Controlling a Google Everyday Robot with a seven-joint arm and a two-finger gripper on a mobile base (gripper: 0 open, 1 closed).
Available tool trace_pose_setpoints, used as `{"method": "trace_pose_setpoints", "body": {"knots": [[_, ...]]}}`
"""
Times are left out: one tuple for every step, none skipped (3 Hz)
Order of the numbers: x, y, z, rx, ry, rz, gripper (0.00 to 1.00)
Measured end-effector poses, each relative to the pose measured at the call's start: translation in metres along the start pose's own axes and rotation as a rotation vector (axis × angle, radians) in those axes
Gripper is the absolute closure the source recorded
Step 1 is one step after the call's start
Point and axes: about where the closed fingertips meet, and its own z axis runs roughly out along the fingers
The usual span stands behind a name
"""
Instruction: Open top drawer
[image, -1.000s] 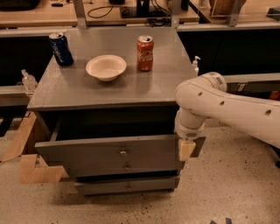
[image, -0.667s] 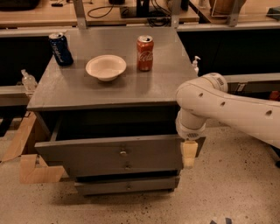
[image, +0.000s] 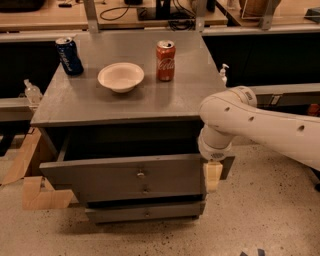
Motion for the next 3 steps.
{"method": "trace_pose_setpoints", "body": {"knots": [[-0.009,0.019,0.02,-0.065,-0.037,0.017,0.22],[-0.014,0.031,0.022,-0.089,-0.035,0.022,0.46],[-0.014,0.03,0.017,-0.089,-0.035,0.022,0.69]]}}
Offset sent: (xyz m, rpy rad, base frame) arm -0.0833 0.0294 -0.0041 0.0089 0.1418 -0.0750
